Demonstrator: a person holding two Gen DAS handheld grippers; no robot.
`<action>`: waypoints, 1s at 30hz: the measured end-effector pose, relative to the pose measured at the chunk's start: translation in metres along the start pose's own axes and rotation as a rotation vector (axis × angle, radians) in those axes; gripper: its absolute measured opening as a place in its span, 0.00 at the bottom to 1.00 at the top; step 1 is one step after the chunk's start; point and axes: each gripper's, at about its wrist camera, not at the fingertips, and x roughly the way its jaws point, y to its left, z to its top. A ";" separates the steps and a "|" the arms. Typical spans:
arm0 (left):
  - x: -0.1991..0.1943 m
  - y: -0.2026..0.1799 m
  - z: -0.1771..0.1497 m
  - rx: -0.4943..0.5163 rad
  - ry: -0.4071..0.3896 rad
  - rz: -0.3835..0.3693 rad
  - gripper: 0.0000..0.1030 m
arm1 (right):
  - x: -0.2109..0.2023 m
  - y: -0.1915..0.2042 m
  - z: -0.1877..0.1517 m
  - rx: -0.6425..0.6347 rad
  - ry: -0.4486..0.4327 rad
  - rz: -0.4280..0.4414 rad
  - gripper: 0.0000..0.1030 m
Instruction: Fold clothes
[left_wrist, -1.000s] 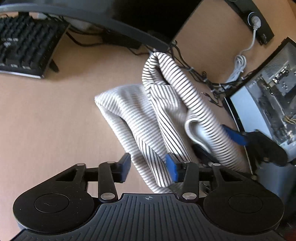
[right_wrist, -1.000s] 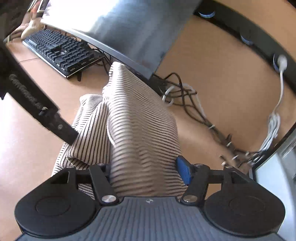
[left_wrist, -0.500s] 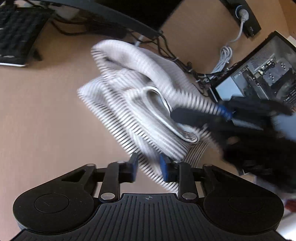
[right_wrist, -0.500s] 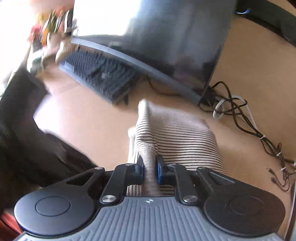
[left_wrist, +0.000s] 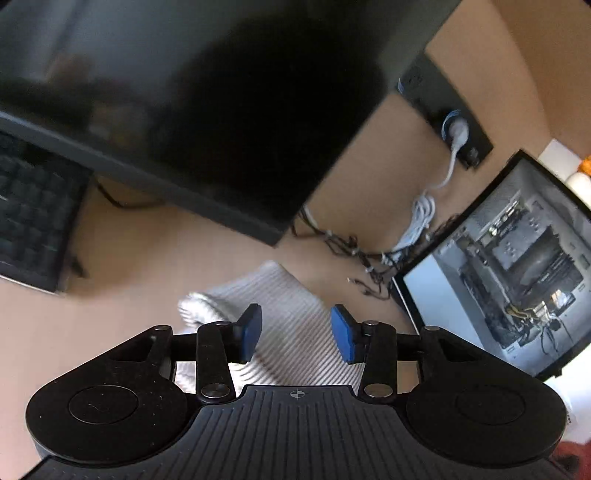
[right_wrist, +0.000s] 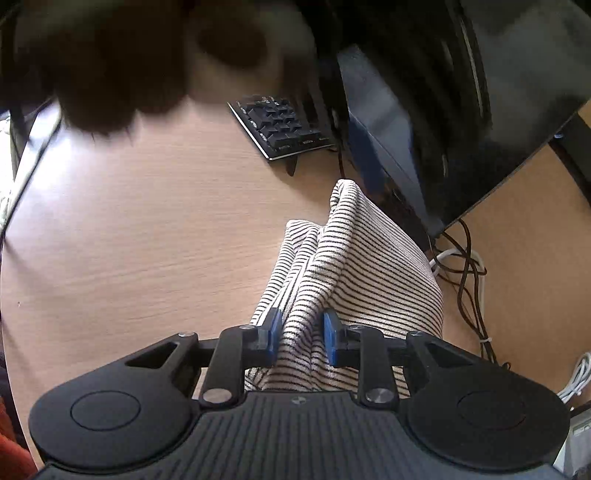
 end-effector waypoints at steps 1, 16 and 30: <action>0.008 0.002 -0.004 0.007 0.018 0.019 0.44 | -0.001 0.000 0.002 0.018 0.004 0.009 0.25; 0.018 0.011 -0.030 0.146 0.033 0.092 0.40 | 0.040 -0.185 -0.073 0.932 0.076 0.294 0.91; 0.010 0.031 -0.022 0.064 0.087 0.057 0.43 | -0.001 -0.159 -0.064 1.009 -0.093 0.513 0.88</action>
